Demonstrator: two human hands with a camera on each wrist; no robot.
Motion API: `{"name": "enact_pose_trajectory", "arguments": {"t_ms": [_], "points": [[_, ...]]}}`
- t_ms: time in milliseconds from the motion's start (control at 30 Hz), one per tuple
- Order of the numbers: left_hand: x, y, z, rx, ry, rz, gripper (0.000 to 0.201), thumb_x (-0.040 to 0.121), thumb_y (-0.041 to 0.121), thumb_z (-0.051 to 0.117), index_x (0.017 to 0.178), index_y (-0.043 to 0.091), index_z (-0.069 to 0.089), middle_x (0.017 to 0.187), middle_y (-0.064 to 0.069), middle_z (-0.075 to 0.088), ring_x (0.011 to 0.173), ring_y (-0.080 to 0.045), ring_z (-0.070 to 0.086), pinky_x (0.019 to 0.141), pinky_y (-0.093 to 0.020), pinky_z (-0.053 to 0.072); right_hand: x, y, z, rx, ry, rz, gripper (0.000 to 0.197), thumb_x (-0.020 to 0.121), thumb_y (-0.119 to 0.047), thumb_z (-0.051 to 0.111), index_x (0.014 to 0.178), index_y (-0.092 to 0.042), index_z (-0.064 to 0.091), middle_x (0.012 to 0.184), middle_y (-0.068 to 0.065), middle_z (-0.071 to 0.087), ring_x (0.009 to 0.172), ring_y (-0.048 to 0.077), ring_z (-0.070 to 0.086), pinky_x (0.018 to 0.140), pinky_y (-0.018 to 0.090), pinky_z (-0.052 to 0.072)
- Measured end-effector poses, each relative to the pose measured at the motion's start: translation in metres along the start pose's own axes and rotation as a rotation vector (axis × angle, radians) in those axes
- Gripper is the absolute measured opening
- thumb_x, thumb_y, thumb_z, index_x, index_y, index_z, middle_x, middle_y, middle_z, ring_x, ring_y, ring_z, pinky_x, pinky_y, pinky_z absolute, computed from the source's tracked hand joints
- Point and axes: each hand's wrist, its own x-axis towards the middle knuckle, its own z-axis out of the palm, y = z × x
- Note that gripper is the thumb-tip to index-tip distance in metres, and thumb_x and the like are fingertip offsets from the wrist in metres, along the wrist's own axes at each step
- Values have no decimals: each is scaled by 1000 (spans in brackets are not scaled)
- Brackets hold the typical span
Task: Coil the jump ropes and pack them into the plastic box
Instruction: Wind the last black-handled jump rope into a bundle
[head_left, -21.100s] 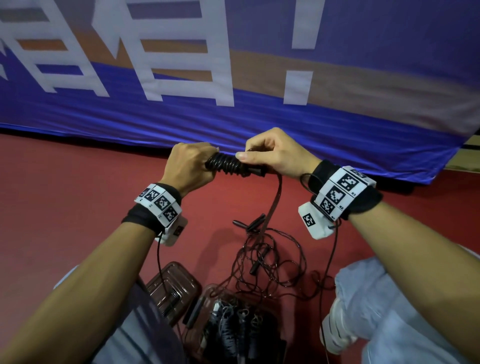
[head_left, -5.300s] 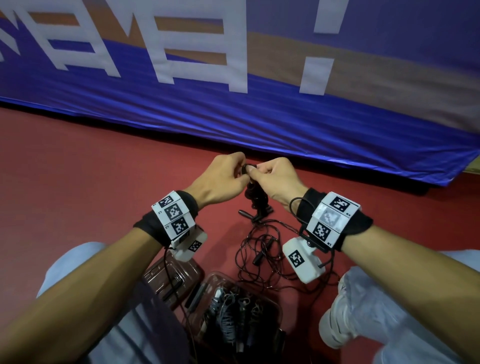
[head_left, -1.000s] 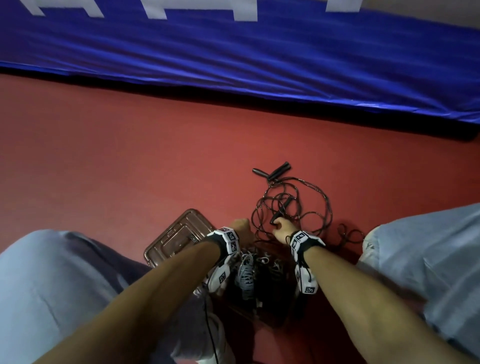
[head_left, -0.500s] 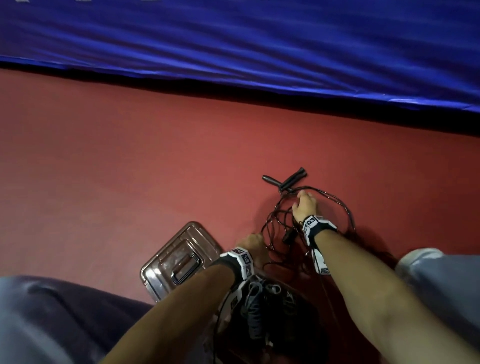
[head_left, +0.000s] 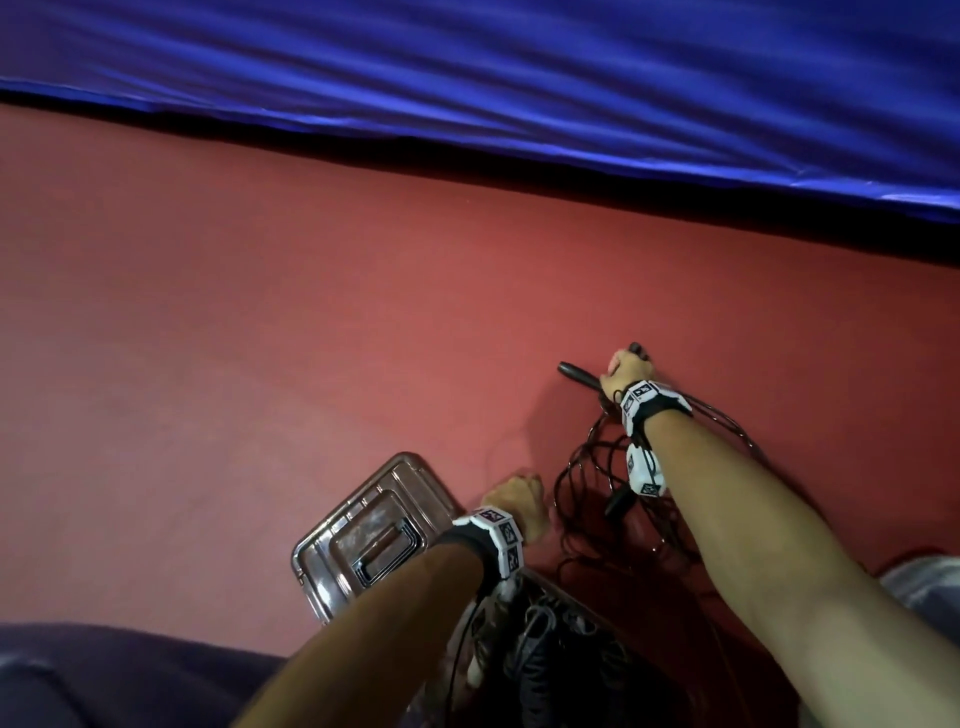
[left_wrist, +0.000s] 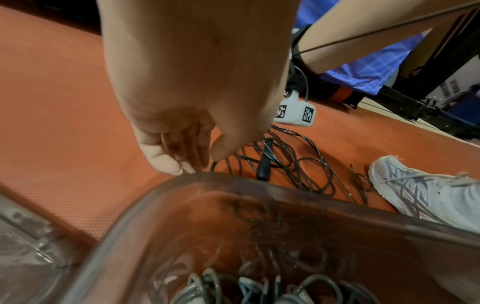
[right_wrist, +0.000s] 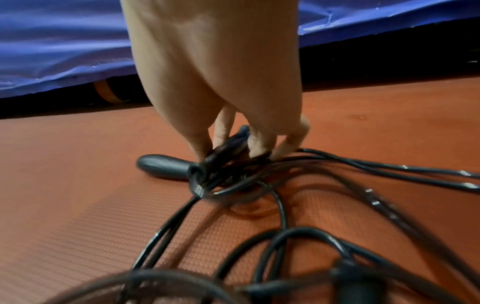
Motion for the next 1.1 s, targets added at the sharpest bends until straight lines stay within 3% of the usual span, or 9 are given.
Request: {"name": "enact_pose_trajectory", "arguments": {"t_ms": [133,267,433,533,600,733,900,1000,1100], "points": [[4,-1,0,18,5,-7,29,93,16,52,120,7,53,125,-16,60,111,-37,61,90,-39,52,-12,12,-3,70,249,-8,18,87,-2,57,84,-19,63,80,-2,65,82,22,51,90,39,28],[8,1,-3,-1,26,-13,35,92,16,48,126,7,49,129,-17,56,116,-38,59,95,-42,51,-28,10,-35,467,270,-192,24,94,1,57,87,-21,65,82,4,73,77,18,72,66,22,47],[-5,18,-27,-91,110,71,49,93,19,47,137,0,37,128,-24,56,113,-43,58,92,-48,50,-52,-13,-94,964,211,-194,22,94,10,58,98,-12,58,89,19,67,76,34,77,63,37,63],[-27,38,-52,-152,256,191,54,94,30,57,133,-1,38,126,-22,55,112,-41,57,91,-44,48,-83,-41,-142,1201,113,-144,52,93,18,52,120,-24,40,90,24,63,70,36,74,68,52,63],[-45,56,-75,-169,337,269,62,90,38,63,133,2,38,128,-18,53,115,-36,55,93,-41,47,-115,-64,-178,1261,21,-131,68,96,20,44,137,-30,24,94,24,64,72,34,69,67,46,63],[-89,106,-133,-294,441,392,92,81,53,70,149,7,26,150,-15,40,134,-28,43,111,-45,40,-194,-100,-259,1340,-130,-118,25,102,14,33,105,-6,46,89,20,58,59,21,51,49,29,47],[-175,171,-193,-564,622,754,23,85,23,68,107,18,65,104,3,73,97,-10,67,95,-38,52,-298,-121,-351,1379,-311,-199,25,108,-17,44,84,-13,49,64,0,40,33,5,32,32,17,26],[-230,193,-200,-415,622,914,8,84,20,60,90,17,65,88,5,71,81,-7,62,82,-33,51,-360,-109,-391,1430,-354,-229,51,101,-49,56,62,-23,35,46,-8,25,30,6,22,28,21,17],[-265,199,-194,-358,492,960,4,82,19,60,81,16,63,83,3,68,78,-11,58,79,-39,49,-392,-85,-399,1539,-404,-221,59,103,-55,49,57,-23,30,41,-8,22,28,7,21,26,21,16]]}}
